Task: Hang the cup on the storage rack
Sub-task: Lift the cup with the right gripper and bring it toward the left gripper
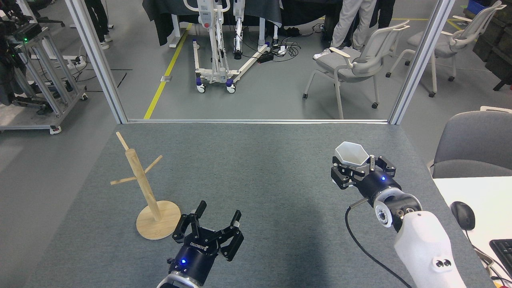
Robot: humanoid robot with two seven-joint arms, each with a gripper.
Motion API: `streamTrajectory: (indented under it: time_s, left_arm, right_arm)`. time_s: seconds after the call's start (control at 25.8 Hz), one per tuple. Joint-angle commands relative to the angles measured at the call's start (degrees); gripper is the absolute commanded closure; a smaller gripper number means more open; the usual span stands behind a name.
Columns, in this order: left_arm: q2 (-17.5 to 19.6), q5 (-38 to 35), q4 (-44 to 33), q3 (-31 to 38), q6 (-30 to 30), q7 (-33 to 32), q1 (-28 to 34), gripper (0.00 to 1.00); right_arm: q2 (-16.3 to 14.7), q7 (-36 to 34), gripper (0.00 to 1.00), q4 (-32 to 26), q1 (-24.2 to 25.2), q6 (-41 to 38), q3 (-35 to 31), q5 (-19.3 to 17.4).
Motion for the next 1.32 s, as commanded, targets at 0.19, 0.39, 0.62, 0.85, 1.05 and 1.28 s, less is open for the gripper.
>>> streamTrajectory:
  time_s: [0.19,0.39,0.62,0.85,1.05,1.28]
  left_arm:
    - [-1.42,-0.64,1.44,-9.81,-1.57,-5.84,0.76,0.01]
    - [-5.9,-0.9,1.44,-10.07,-1.13,-9.62,-2.14,0.01]
    - [-11.26,-2.22,4.69,-10.25,-0.52,-13.14,-7.59,0.02]
    - [-11.88,-3.01,5.57,-10.16,8.1,-15.07,-11.9,0.02]
    - [-11.97,-3.1,8.21,-10.16,12.05,-15.33,-14.45,0.02]
    - [-12.05,-3.19,8.3,-10.42,14.51,-15.25,-16.29,0.02]
  right_arm:
    - [-0.93,9.95,0.91,-13.1,-8.14,18.78,16.93,-1.67]
    - [-0.49,16.01,0.95,-20.4,-9.19,26.08,22.29,-1.76]
    - [-0.49,20.67,1.0,-23.82,-9.72,33.29,28.97,-1.41]
    - [-0.84,21.82,1.0,-26.11,-9.28,36.36,29.67,-1.32]
    - [-0.66,21.82,1.0,-26.11,-8.84,37.15,29.76,-1.32]
    - [-0.13,21.82,1.0,-26.11,-8.14,37.15,29.67,-1.32]
